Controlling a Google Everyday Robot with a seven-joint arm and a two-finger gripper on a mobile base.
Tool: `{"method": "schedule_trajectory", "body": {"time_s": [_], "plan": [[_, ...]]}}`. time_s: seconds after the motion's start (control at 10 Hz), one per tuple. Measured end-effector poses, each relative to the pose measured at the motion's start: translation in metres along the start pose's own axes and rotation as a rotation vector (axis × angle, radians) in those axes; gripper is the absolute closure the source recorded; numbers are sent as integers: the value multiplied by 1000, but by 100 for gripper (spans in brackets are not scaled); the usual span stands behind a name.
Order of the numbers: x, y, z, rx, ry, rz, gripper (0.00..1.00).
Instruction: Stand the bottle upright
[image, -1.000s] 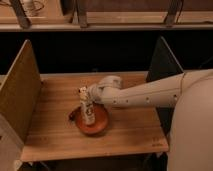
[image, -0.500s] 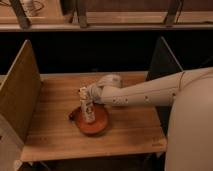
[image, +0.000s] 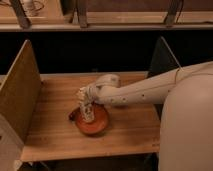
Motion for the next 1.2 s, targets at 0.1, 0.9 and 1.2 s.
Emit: {"method": "schedule_trajectory", "body": {"time_s": [0.1,0.9,1.2], "plan": [[0,1,-1,0,2,-26,100],[9,2,-10,-14,23,-109,100],[-5,-13,-22,25,3,-103,100]]}}
